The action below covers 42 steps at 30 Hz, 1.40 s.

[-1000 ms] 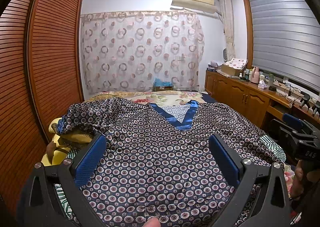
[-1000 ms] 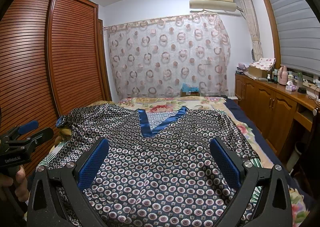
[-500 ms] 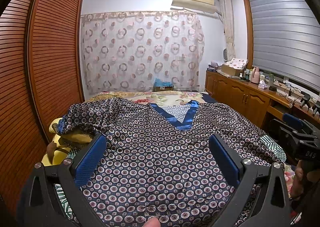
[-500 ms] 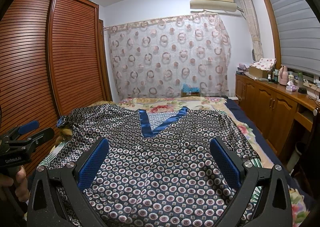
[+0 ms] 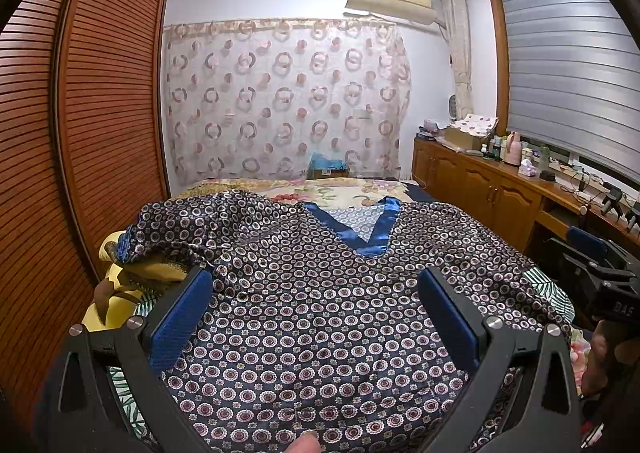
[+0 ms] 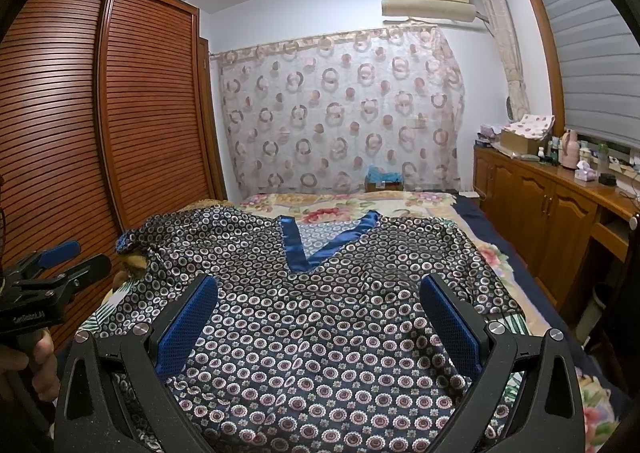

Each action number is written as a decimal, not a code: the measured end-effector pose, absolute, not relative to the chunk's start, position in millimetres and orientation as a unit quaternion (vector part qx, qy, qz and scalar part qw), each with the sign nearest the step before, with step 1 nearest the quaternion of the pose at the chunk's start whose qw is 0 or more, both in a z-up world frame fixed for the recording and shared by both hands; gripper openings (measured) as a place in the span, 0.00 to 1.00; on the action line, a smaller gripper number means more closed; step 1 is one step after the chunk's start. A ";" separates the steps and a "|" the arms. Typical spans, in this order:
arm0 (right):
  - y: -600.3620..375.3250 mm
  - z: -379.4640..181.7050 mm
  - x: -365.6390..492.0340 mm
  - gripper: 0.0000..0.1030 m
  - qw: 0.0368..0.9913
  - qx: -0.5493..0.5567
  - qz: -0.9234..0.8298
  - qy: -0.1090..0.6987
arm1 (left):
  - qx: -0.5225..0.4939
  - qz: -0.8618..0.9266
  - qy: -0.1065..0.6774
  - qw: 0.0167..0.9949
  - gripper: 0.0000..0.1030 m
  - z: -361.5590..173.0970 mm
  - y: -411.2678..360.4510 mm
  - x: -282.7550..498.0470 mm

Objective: Fold small clothes

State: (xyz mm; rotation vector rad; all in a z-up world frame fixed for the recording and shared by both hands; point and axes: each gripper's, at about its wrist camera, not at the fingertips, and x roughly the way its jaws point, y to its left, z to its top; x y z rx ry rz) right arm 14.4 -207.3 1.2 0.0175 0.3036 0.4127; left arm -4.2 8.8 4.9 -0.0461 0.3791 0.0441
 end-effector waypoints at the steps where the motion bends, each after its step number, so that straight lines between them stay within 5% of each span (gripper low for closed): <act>1: -209.0 0.6 15.3 0.98 0.967 0.010 0.206 0.152 | -0.024 0.022 0.191 0.981 1.00 3.6 10.2 -3.7; 42: -167.0 -20.4 92.9 0.98 0.925 -0.047 0.296 0.233 | -0.098 0.066 0.276 0.954 0.98 -44.8 230.6 106.2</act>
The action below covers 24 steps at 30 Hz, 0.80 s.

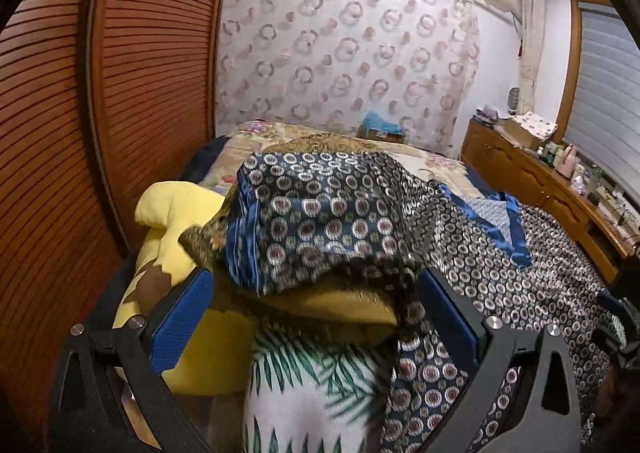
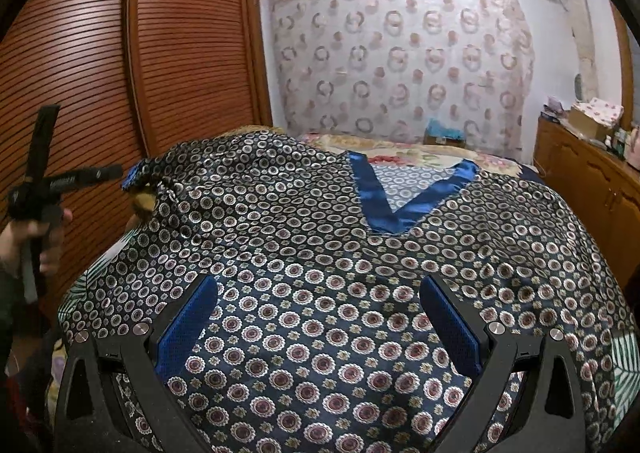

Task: Fold small clothes
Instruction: 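Grasp the robe's sleeve edge with the left gripper and lift it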

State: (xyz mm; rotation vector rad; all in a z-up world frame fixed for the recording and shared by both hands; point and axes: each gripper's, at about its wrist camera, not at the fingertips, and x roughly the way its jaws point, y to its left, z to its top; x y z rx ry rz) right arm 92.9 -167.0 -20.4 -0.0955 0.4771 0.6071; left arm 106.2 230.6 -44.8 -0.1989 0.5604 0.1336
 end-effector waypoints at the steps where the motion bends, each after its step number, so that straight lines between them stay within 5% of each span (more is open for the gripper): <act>1: -164.7 -20.5 94.7 0.98 0.925 -0.051 0.296 0.232 | -0.099 0.060 0.278 0.954 0.96 -43.7 234.0 110.6; 10: -156.7 -17.8 104.9 0.98 0.921 -0.076 0.301 0.235 | -0.125 0.055 0.321 0.937 0.73 -45.3 270.5 157.3; 14: -155.1 -21.3 108.7 0.98 0.919 -0.082 0.299 0.243 | -0.126 0.056 0.358 0.924 0.40 -54.7 276.8 170.4; 20: -151.6 -22.0 111.7 0.98 0.918 -0.081 0.301 0.247 | -0.087 0.063 0.380 0.919 0.07 -58.2 271.5 173.6; 24: -150.3 -22.3 111.2 0.98 0.917 -0.080 0.302 0.247 | -0.067 0.061 0.371 0.924 0.05 -45.2 266.4 171.6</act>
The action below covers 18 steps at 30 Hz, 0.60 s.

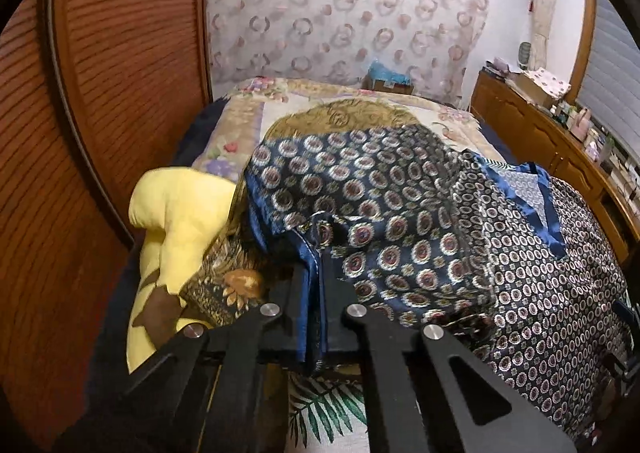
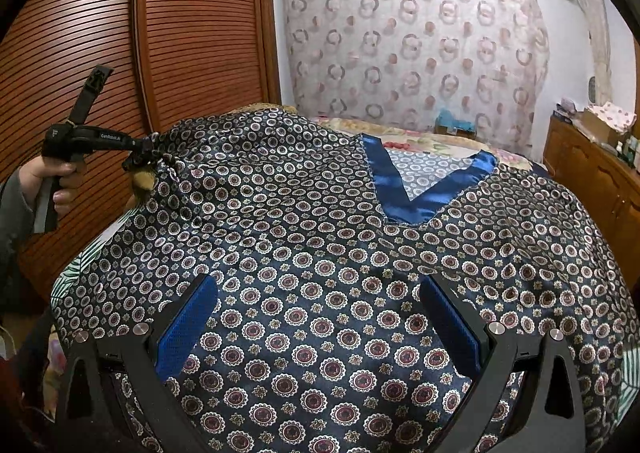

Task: Fold small clothes
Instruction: 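Grasp the robe's sleeve edge with the left gripper and lift it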

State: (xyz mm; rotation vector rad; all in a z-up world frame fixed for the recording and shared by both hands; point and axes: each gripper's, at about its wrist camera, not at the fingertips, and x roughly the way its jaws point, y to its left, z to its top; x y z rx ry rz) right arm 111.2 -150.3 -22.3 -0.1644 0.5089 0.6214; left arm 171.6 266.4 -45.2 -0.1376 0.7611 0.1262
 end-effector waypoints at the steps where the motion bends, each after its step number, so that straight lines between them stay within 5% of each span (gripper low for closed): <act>1: -149.6 -22.7 111.7 0.98 0.918 -0.080 0.302 0.246 | -0.061 0.060 0.365 0.927 0.04 -38.5 262.5 171.0; 11: -153.3 -25.3 115.1 0.98 0.918 -0.064 0.302 0.249 | 0.015 -0.040 0.313 0.949 0.04 31.3 164.9 182.6; 18: -156.9 -26.8 117.3 0.98 0.918 -0.060 0.303 0.248 | 0.024 -0.102 0.317 0.942 0.04 34.2 111.1 185.4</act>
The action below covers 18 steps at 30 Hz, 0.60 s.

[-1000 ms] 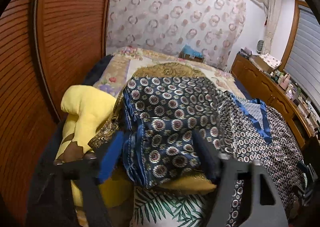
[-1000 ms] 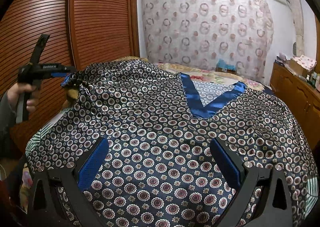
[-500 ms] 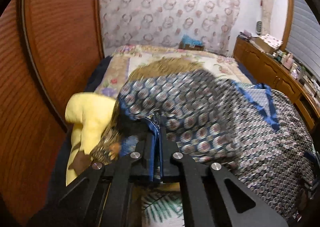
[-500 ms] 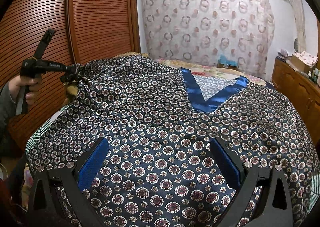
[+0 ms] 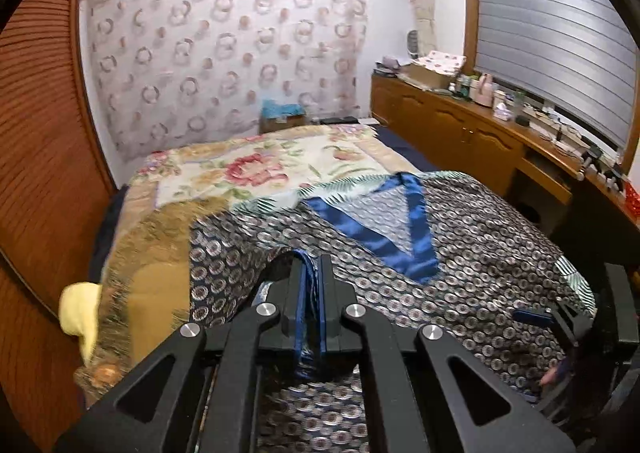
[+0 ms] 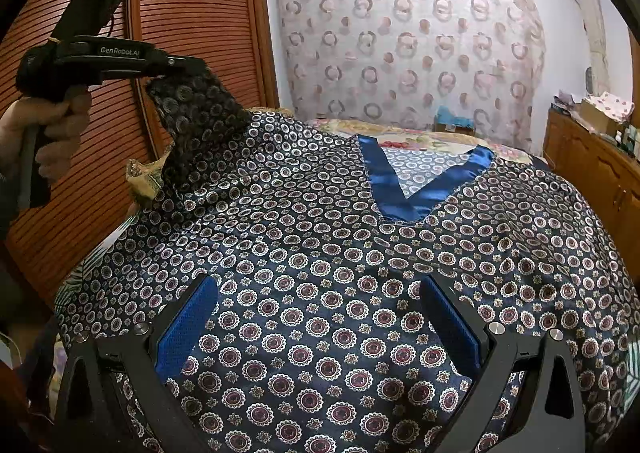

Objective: Fold small clothes

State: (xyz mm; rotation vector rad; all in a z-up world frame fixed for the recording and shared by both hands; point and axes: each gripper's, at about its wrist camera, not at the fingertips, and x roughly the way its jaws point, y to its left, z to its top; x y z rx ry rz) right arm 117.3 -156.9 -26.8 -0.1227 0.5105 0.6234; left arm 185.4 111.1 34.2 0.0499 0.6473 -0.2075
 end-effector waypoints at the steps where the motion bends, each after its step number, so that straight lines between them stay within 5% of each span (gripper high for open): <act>1: -157.1 -27.2 117.2 0.98 0.918 -0.059 0.303 0.248 | 0.023 -0.101 0.322 0.941 0.05 30.5 109.1 184.4; 4: -159.5 -28.1 117.2 0.98 0.918 -0.055 0.303 0.249 | 0.021 -0.102 0.332 0.938 0.08 21.1 108.1 179.1; 9: -161.0 -28.4 119.0 0.98 0.918 -0.050 0.302 0.251 | 0.003 -0.104 0.327 0.939 0.32 6.9 116.4 158.3; 12: -160.8 -29.2 119.0 0.98 0.918 -0.051 0.302 0.251 | 0.000 -0.094 0.314 0.945 0.49 0.2 122.9 141.0; 14: -161.0 -29.2 119.2 0.98 0.918 -0.052 0.302 0.251 | -0.003 -0.091 0.308 0.947 0.70 -3.0 127.5 131.8; 18: -159.4 -29.2 119.6 0.98 0.916 -0.057 0.304 0.257 | -0.006 -0.080 0.301 0.950 0.76 -15.1 134.1 112.0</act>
